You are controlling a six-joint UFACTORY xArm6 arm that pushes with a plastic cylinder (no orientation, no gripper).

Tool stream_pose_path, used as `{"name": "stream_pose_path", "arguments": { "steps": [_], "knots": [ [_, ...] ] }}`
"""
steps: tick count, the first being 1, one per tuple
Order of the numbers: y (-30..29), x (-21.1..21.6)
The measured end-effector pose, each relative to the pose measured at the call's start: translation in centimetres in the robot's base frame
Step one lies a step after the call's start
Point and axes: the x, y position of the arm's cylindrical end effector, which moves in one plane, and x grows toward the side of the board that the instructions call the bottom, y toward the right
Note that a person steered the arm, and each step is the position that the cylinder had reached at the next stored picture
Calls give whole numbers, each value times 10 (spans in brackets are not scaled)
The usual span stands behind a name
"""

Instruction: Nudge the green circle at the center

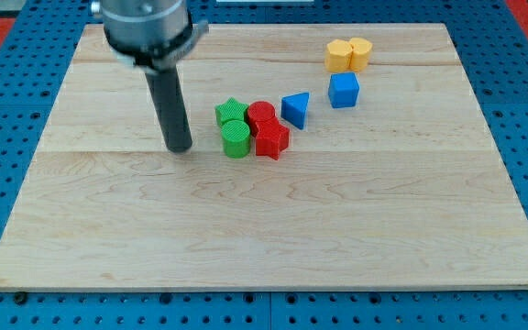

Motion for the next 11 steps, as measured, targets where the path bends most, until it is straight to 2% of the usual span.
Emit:
{"name": "stream_pose_path", "arguments": {
  "steps": [1,2,4,5,6,7,8,11],
  "knots": [
    [72,5],
    [113,-3],
    [79,4],
    [52,-13],
    [52,-14],
    [34,5],
    [-7,1],
    [-10,-48]
  ]
}}
